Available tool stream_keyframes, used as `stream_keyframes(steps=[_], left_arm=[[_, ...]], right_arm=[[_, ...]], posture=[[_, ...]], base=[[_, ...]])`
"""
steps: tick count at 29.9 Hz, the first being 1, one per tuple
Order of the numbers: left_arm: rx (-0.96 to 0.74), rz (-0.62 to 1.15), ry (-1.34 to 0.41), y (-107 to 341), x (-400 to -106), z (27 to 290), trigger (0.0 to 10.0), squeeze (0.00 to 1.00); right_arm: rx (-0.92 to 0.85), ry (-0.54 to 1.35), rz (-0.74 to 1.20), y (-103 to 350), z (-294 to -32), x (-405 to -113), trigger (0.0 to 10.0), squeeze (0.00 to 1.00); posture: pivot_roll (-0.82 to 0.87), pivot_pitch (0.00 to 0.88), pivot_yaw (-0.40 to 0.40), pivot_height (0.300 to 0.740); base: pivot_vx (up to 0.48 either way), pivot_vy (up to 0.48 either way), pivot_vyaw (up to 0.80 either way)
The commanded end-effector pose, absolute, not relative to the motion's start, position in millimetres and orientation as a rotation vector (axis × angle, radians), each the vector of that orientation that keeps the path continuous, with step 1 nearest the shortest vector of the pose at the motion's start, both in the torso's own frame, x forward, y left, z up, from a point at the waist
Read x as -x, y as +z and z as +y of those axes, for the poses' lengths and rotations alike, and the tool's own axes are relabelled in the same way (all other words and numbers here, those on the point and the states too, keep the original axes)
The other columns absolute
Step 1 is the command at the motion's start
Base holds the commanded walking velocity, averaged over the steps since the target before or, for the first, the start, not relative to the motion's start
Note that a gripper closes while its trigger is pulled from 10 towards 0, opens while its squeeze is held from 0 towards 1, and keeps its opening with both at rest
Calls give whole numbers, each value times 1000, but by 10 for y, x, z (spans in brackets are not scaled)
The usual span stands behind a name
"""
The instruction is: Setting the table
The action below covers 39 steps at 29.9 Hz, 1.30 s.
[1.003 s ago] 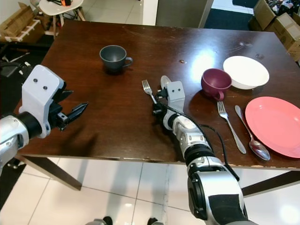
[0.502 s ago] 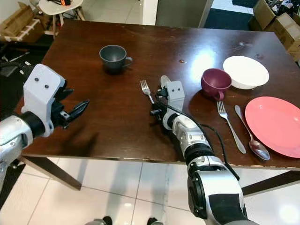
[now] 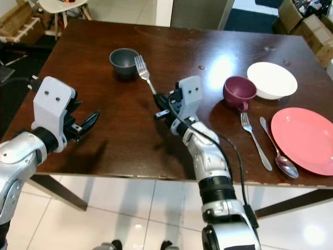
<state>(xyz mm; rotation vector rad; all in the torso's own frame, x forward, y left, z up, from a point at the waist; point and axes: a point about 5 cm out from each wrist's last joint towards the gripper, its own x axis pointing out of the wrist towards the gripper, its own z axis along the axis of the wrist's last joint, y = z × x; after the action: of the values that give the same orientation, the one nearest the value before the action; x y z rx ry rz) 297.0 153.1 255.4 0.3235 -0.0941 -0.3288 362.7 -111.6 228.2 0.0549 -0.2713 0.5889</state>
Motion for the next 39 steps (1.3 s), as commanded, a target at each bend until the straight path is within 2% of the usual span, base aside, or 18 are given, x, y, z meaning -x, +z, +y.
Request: stream_keyframes(steps=[1,2,5,8,13,19,31,39], left_arm=[[-314,-85,-314,2481,-2991,1522,10000,0],[-314,-85,-314,2481,-2991,1522,10000,0],[-296,-74,-253,2373,-2991,1590,10000,0],[-282,-61,-227,2317,-2961,1638,10000,0],[-245,-4,-149,2059,-2793,1806,10000,0],[-229,11,-59,1892,-2774,1902,10000,0],[-205,-50,-57,1894,-2911,1712,10000,0],[-209,-57,-62,1878,-2938,1690,10000,0]], right_arm=[[-52,572,-289,2236,-1083,-3527,10000,0],[-52,572,-289,2236,-1083,-3527,10000,0],[-61,489,-297,2097,-1096,-3263,10000,0],[-64,450,-285,2008,-1122,-3171,10000,0],[-68,354,-222,1759,-1196,-2918,10000,0],[-73,306,-225,1806,-1291,-2971,10000,0],[-53,285,-223,1883,-1291,-3069,10000,0],[-57,274,-212,1840,-1288,-3062,10000,0]], posture=[[72,131,35,740],[72,131,35,740],[58,114,50,740],[50,103,59,740],[17,81,66,740],[4,63,45,740],[-4,34,28,740],[-10,28,31,740]], base=[[0,0,0],[0,0,0],[0,0,0],[0,0,0],[0,0,0],[0,0,0],[0,0,0],[0,0,0]])
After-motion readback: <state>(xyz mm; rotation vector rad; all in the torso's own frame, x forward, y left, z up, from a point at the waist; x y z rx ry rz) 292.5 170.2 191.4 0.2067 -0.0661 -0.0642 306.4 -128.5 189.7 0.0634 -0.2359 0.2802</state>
